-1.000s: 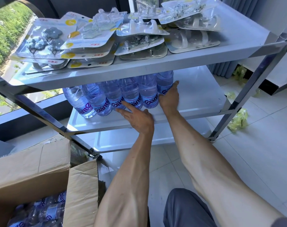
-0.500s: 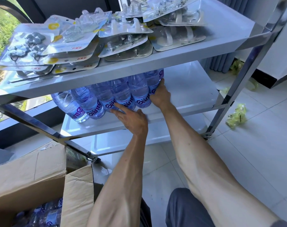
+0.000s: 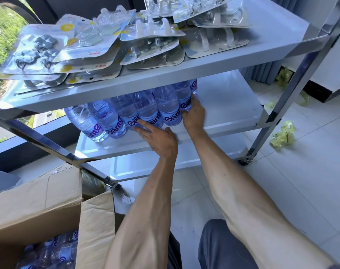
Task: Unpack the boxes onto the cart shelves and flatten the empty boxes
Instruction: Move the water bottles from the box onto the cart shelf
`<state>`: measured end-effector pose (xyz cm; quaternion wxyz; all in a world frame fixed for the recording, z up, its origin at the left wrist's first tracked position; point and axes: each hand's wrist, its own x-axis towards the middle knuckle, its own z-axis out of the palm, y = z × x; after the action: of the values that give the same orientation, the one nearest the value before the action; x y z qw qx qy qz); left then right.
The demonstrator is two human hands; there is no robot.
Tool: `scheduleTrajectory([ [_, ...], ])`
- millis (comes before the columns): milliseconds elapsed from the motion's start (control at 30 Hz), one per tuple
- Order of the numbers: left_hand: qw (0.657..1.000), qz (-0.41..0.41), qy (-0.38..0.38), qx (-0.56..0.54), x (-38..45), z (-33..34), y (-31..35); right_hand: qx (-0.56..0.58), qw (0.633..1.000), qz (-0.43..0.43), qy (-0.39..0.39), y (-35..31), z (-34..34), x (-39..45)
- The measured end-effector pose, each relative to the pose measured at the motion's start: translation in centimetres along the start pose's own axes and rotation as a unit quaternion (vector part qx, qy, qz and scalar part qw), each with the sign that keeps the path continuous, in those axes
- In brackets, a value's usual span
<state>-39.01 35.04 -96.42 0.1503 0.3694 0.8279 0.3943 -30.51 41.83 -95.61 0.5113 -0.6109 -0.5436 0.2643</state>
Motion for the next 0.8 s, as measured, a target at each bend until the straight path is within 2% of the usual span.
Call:
scheduleTrajectory([
  [133,1.000,0.009,-0.009,-0.004,0.0,0.0,0.0,-0.046,0.999,-0.007,-0.015,-0.4,0.2,-1.1],
  [200,1.000,0.012,-0.017,-0.016,-0.1,-0.5,-0.2,-0.117,0.993,0.013,0.021,-0.2,0.4,-2.2],
  [300,0.997,0.041,-0.015,-0.056,-0.3,-1.9,-0.8,-0.152,0.984,0.046,0.082,-0.6,0.2,-4.3],
  [433,0.987,0.083,0.028,-0.134,-0.8,-4.6,-3.1,-0.185,0.980,0.023,0.071,0.0,-0.4,-8.0],
  [667,0.988,0.062,0.096,-0.106,-1.4,-10.2,-7.5,-0.193,0.980,-0.003,0.049,-1.9,0.8,-15.1],
  [800,0.983,0.054,0.144,-0.097,-0.6,-15.4,-10.0,-0.096,0.994,-0.046,0.032,-4.6,3.5,-19.2],
])
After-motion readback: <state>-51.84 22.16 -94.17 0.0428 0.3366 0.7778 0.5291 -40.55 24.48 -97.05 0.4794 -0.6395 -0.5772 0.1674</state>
